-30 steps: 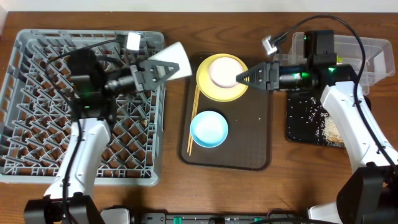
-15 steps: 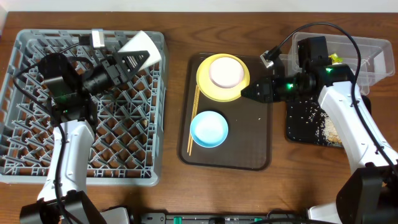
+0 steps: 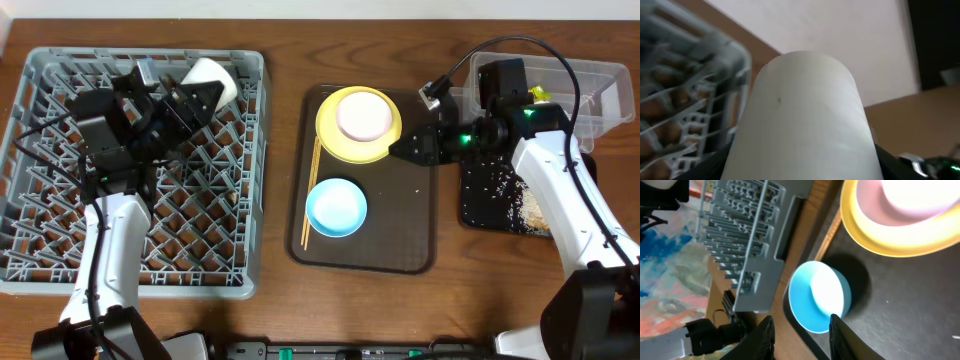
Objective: Sort waste into correct bins and load items into the dishwasher
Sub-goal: 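Carry the white cup with the left gripper over the dish rack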
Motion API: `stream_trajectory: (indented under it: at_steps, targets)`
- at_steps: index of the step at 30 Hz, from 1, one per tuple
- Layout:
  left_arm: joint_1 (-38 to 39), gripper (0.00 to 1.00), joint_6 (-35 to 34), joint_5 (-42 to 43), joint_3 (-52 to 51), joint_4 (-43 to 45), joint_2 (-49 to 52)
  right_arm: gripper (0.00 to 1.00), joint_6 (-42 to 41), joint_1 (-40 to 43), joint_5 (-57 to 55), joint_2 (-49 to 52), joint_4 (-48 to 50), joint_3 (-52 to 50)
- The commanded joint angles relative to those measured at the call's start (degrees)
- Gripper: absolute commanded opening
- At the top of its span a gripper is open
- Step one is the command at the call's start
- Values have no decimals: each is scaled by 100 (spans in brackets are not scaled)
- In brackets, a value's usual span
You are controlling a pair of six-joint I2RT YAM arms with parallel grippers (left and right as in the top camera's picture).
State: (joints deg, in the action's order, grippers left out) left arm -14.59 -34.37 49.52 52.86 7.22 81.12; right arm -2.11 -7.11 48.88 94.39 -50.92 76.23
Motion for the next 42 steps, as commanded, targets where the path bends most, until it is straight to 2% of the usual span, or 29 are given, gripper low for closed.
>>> stream_trajectory:
  at_steps: [1,6,12,16,22,25,31,42]
  targets:
    - [-31,6,654,-581,136,-374,-44,34,138,-83,-468,-28,-90,52]
    - [-31,6,1445,-1202,621,-1764,-46,33,140,-83,-1620,-28,-472,52]
    - [-28,6,2092,-1989,1611,-3595,-120,36,223,-83,-2037,-28,-688,52]
    - [-28,6,2277,-3143,2092,-4826,-249,37,225,-83,-2039,-28,-719,52]
    - [-31,6,2277,-4846,2135,-5967,-278,36,247,-83,-2037,-28,-772,52]
    - [-28,6,2277,-5178,2135,-6210,-278,36,356,-83,-2039,-28,-863,52]
    - [-31,6,2275,-5239,2081,-6878,-256,36,420,-83,-2168,-28,-973,52]
    - [-28,6,2144,-5012,1849,-6970,289,35,503,-83,-2166,-28,-1019,52]
